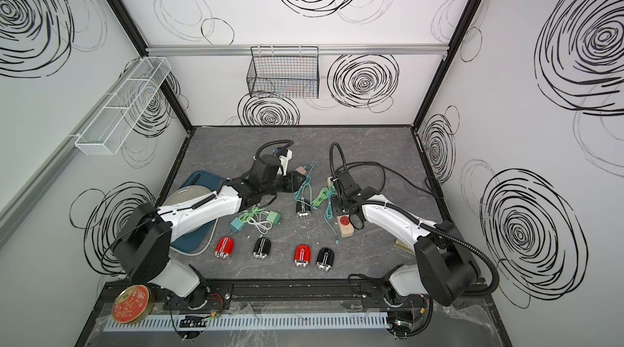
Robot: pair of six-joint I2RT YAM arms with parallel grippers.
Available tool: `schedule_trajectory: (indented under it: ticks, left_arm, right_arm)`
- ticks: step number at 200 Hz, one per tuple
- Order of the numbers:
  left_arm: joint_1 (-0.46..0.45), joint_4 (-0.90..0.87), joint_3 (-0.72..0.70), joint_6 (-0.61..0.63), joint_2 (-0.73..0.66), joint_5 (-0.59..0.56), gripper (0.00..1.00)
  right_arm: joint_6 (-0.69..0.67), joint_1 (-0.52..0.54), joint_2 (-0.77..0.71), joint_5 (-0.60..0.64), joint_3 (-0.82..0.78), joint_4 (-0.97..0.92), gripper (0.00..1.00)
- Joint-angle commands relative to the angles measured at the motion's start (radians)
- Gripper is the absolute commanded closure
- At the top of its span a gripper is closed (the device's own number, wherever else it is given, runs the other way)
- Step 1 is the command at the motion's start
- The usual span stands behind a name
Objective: Unplug the electric shaver
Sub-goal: Move the socket to the center of the board, then remove the plug from the socket.
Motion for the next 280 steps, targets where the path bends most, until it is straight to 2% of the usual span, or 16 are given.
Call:
schedule_trajectory:
  ticks: [1, 19, 49, 65, 79, 134, 201, 237, 280]
  left_arm:
    - [0.004, -0.093, 0.144, 0.079, 0.13, 0.074, 0.57]
    - [-0.002, -0.163, 0.273, 0.107, 0.25, 0.117, 0.61]
    - [-0.025, -0.258, 0.467, 0.123, 0.435, 0.197, 0.61]
    - [-0.039, -0.3, 0.547, 0.152, 0.503, 0.184, 0.54]
    - [-0.047, -0.314, 0.595, 0.15, 0.541, 0.18, 0.53]
    - [-0.068, -0.407, 0.788, 0.146, 0.692, 0.155, 0.6]
    - [-0.093, -0.504, 0.889, 0.142, 0.795, -0.03, 0.6]
    - [-0.121, -0.567, 0.933, 0.184, 0.836, -0.148, 0.59]
    - [-0.139, -0.581, 0.94, 0.203, 0.869, -0.145, 0.61]
  right_arm:
    - [0.014, 0.023, -0.015, -0.022, -0.016, 0.036, 0.81]
    - [0.018, 0.027, -0.017, -0.018, -0.028, 0.044, 0.81]
    - [0.019, 0.029, -0.031, -0.01, -0.038, 0.048, 0.81]
    - [0.019, 0.029, -0.035, -0.008, -0.037, 0.044, 0.81]
    - [0.02, 0.029, -0.037, -0.009, -0.038, 0.044, 0.81]
    - [0.026, 0.032, -0.044, -0.005, -0.045, 0.043, 0.82]
    - [0.028, 0.036, -0.053, 0.0, -0.036, 0.034, 0.82]
    - [0.03, 0.038, -0.053, 0.002, -0.038, 0.035, 0.82]
    - [0.035, 0.038, -0.055, 0.003, -0.043, 0.036, 0.82]
